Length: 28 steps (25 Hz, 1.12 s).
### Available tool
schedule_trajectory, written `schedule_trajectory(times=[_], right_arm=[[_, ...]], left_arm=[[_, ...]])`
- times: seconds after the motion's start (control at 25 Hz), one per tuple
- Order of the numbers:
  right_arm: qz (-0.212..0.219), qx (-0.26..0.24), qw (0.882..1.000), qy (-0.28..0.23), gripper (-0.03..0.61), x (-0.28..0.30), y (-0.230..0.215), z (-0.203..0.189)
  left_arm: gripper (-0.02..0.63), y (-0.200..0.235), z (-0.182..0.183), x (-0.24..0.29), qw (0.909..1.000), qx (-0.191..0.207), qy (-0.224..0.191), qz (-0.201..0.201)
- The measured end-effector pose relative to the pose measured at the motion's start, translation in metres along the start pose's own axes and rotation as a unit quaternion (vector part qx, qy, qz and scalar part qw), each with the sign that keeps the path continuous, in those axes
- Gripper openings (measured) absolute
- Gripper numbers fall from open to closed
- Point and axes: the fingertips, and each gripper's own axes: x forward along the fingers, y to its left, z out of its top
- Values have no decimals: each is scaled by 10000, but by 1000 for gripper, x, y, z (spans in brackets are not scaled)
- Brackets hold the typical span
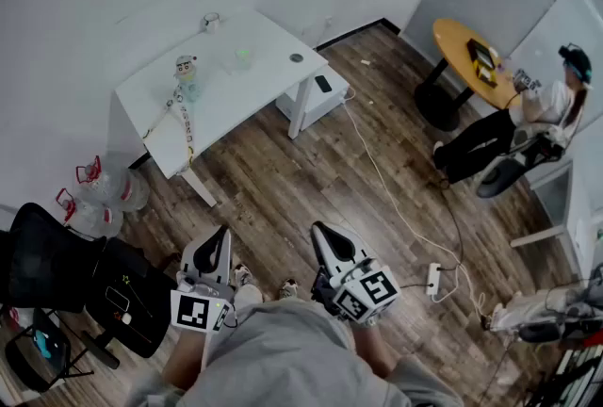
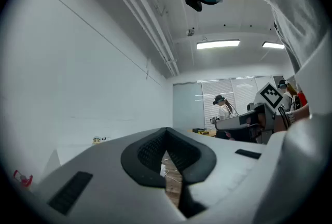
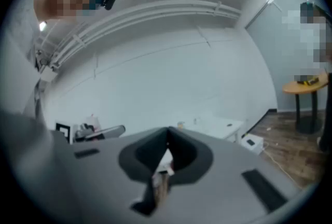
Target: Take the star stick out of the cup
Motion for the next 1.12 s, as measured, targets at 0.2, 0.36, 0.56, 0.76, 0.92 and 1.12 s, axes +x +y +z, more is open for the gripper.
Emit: schedule_trajectory(times=[0.2,0.36,0.56,0.76,0.92,1.12], right_arm=[[37,-89,10000,5,35,-25,-3,-5],[83,-78,9999,31,35,-38,-8,-8],[119,-66,9999,-26,35,-49,-14,-5],[150,-42,9999,-56,35,-49,-22,-2],[284,-69,9996,8,35,-48,-20,-5],[424,-16,9991,34,35,-47,-25,-5]], left_arm=[[29,-23,-5,-11,9999,18,-10,144],[29,-36,-7,-11,9994,166,-146,251],[29,-49,4,-4,9991,92,-371,155],[29,-55,11,2,9988,-22,-443,215],[29,-61,9,4,9990,44,-407,182],[29,-67,3,12,9993,-85,-308,214]])
